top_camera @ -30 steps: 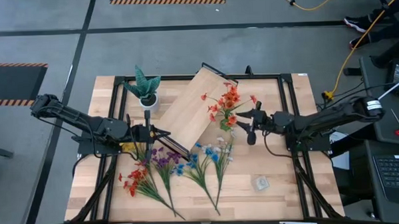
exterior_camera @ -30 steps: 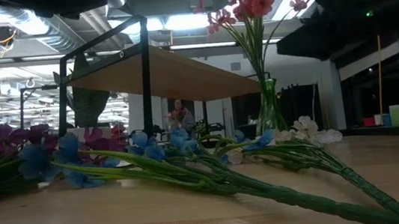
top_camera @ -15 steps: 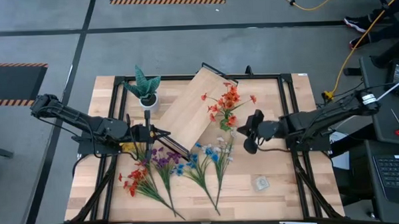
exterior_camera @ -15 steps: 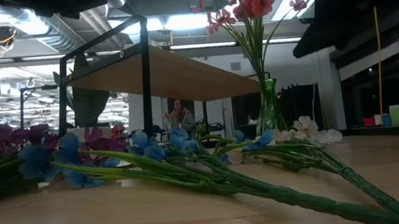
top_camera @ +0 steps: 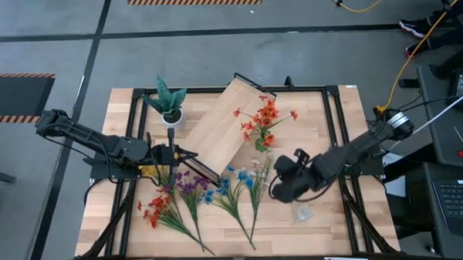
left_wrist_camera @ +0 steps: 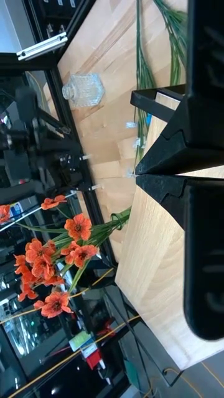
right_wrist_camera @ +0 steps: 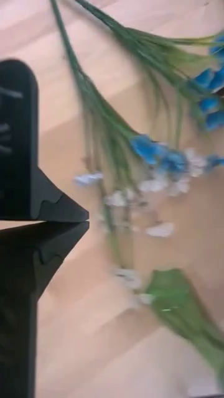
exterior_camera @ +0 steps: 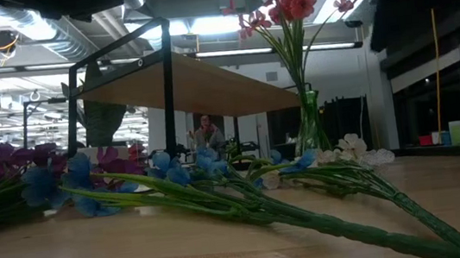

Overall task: Pick and place flowers into a vace then onto a shelf
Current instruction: Put the white flowers into the green vase

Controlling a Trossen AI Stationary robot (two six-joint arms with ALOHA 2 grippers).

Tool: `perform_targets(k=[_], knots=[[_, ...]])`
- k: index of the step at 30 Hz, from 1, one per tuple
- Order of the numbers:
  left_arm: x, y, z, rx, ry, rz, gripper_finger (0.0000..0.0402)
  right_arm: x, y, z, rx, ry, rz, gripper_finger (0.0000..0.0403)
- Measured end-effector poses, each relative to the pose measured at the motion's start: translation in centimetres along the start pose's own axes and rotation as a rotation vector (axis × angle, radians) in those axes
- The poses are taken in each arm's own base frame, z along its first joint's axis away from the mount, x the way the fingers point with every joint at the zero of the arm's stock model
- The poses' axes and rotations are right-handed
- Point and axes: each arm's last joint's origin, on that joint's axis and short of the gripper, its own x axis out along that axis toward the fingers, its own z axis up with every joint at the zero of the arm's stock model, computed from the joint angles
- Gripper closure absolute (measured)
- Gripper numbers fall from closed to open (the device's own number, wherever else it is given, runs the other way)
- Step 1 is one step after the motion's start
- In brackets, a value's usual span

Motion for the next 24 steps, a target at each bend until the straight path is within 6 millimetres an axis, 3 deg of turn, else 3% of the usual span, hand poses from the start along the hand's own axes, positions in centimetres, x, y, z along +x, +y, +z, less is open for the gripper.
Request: perform_targets(k=[9,16,24], knots=[[0.0,0.0,0.0,-0.002,-0.004,0.001,0.0398,-2.7,6.1,-1.2,0.052,0.016,0.055,0.0400],[0.0,0.0,0.1,-0.003,-0.007,0.002,0.0398,-2.2,8.0,-2.4,0.187,0.089,0.012,0.0399],[0.0,0.0,0.1,-0.003,-0.007,0.002,0.0398,-0.8,8.8,-2.4,0.181,0.093,0.015,0.0381]])
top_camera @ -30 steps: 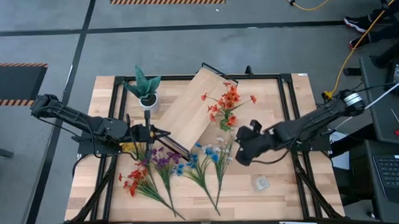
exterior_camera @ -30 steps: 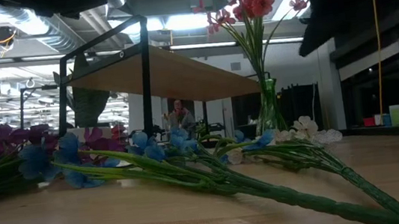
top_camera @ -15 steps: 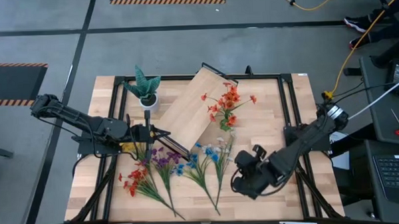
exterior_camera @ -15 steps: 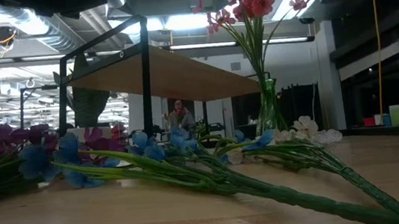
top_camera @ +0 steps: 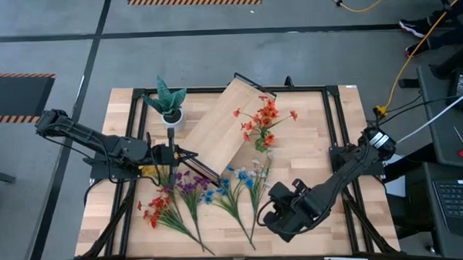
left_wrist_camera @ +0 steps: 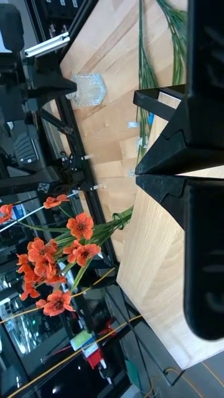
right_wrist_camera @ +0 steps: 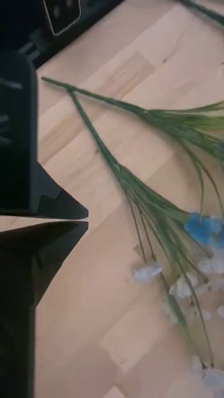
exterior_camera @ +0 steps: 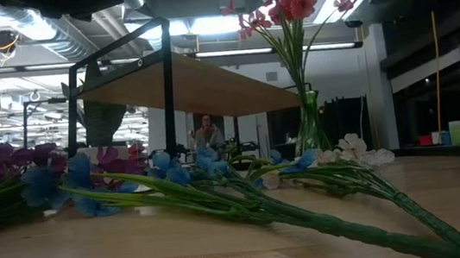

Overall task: Pick and place flowers into a vace then onto a shelf
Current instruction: Put the white flowers into the green vase

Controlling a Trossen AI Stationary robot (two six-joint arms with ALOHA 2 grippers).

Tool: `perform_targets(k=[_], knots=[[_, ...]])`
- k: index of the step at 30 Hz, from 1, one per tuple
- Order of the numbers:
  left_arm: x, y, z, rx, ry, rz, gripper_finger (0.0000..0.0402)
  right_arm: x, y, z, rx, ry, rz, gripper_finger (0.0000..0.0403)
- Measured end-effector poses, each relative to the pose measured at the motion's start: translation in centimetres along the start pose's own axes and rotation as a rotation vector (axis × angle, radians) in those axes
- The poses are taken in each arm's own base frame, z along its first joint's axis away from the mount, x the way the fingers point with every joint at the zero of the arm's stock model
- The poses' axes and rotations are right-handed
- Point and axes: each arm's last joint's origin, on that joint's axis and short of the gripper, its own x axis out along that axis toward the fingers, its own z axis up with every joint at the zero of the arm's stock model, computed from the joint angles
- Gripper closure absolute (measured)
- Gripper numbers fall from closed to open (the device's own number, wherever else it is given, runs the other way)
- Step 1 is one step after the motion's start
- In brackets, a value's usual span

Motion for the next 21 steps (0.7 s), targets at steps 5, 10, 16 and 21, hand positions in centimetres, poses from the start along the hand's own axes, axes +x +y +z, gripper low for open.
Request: perform_targets(k=[5,10,16,21], knots=[[0.0,0.0,0.0,0.000,0.000,0.000,0.0398,0.2,0.4,0.7,0.039,-0.016,0.044,0.0383],[0.0,0.0,0.0,0.000,0.000,0.000,0.0398,1.5,1.2,1.0,0.173,-0.004,0.069,0.0374],[0.0,0.0,0.0,0.000,0.000,0.000,0.0398,3.6,2.0,0.3,0.200,0.019,0.043,0.0326],[0.0,0.0,0.0,0.000,0.000,0.000,0.0398,5.7,2.4,-0.4,0.210,0.025,-0.016,0.0268]])
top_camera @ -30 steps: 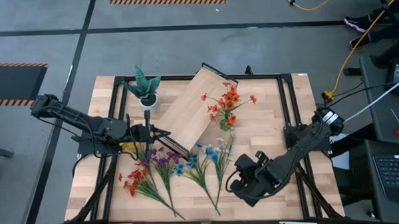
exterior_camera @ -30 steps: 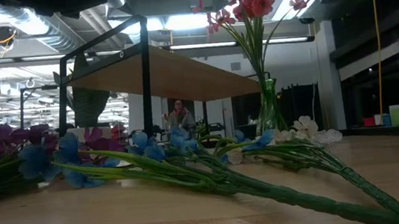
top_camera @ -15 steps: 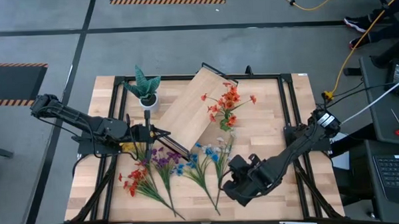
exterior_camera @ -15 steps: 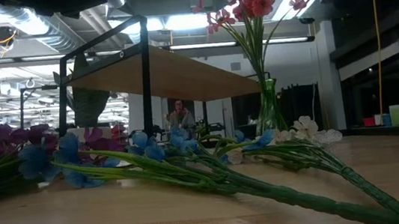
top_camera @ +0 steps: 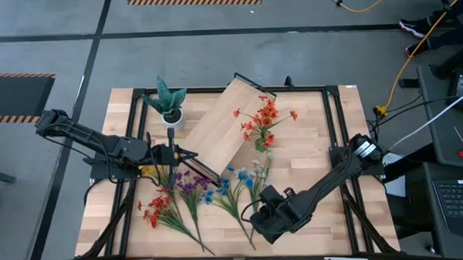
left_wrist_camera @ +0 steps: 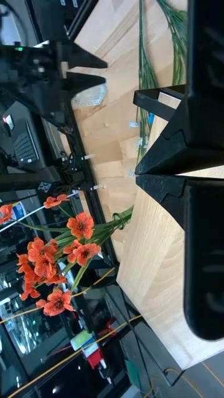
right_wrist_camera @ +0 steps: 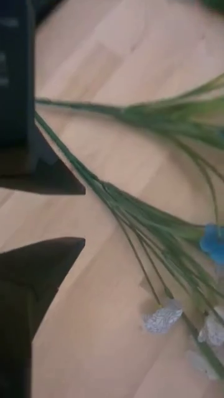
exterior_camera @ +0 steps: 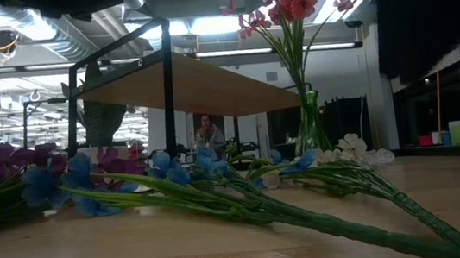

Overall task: Pick and place flowers into a vace then onto a shelf
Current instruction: Put the white flowers into the green vase

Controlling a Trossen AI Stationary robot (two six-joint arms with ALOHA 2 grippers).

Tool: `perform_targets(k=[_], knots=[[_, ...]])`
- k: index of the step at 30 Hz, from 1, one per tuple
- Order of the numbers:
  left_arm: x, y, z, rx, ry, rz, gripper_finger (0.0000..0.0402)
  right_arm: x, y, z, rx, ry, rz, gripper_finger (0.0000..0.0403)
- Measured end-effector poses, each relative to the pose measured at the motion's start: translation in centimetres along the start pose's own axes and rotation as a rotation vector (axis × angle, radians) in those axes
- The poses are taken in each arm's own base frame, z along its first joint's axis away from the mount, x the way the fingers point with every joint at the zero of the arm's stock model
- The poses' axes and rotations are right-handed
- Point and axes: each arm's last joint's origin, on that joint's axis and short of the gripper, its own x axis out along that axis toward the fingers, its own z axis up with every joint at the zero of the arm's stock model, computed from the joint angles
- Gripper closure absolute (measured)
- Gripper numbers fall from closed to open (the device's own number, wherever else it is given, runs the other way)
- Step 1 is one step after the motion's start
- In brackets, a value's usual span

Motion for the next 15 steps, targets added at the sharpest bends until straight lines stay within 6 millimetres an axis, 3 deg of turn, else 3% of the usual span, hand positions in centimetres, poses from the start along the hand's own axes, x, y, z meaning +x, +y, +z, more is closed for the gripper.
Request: perform_targets(k=[7,15], knots=[[0.0,0.0,0.0,0.000,0.000,0.000,0.0398,2.5,0.3,0.6,0.022,-0.009,-0.045,0.0209],[0.0,0.0,0.0,0.000,0.000,0.000,0.0398,3.9,0.5,0.4,0.024,0.014,-0.065,0.0194]])
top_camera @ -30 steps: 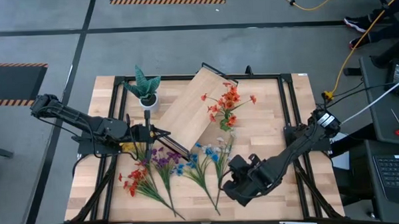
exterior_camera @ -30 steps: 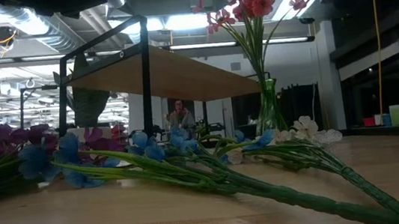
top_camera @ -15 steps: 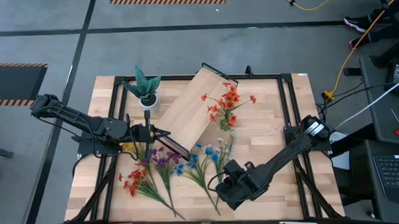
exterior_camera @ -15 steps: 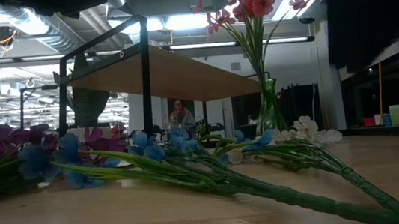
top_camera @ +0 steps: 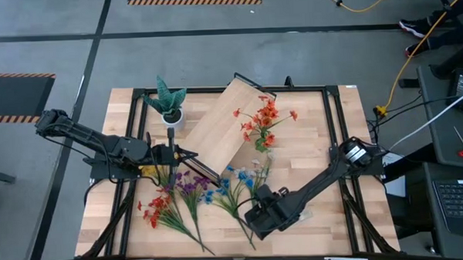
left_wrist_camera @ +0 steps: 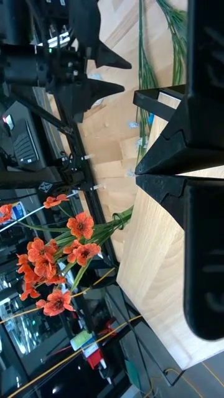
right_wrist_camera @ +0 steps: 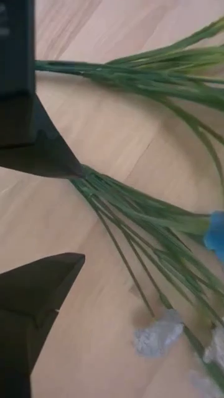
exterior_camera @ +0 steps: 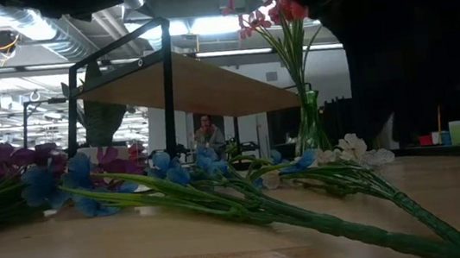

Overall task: Pick and place flowers into a vace then onto a shelf
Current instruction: Put the white flowers into the green vase

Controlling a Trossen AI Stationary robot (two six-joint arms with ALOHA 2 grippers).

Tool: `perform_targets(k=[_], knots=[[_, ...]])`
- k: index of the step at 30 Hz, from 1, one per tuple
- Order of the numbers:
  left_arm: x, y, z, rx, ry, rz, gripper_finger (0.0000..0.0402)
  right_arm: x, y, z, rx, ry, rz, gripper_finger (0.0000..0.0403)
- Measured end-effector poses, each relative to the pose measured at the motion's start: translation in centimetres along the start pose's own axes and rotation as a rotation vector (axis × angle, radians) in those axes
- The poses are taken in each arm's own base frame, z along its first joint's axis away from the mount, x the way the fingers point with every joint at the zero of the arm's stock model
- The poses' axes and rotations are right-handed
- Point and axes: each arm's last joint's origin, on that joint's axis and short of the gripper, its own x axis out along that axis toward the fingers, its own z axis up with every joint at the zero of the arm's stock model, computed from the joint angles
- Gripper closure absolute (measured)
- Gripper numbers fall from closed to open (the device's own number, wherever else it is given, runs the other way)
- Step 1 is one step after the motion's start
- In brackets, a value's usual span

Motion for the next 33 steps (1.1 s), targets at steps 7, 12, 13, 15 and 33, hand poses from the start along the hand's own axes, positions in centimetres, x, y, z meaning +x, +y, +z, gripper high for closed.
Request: perform_targets(k=[7,12,13,15,33], knots=[[0.0,0.0,0.0,0.000,0.000,0.000,0.0398,1.3,0.7,0.0,-0.034,0.007,0.029,0.0194],[0.0,0.0,0.0,0.000,0.000,0.000,0.0398,1.6,0.8,0.4,-0.037,0.026,0.036,0.0194],[0.0,0.0,0.0,0.000,0.000,0.000,0.0398,1.7,0.8,0.5,-0.035,0.025,0.034,0.0194],[0.0,0.0,0.0,0.000,0.001,0.000,0.0398,1.7,0.8,0.6,-0.033,0.025,0.035,0.0194],[0.0,0.0,0.0,0.000,0.000,0.000,0.0398,2.4,0.9,0.4,-0.041,0.026,0.031,0.0194]])
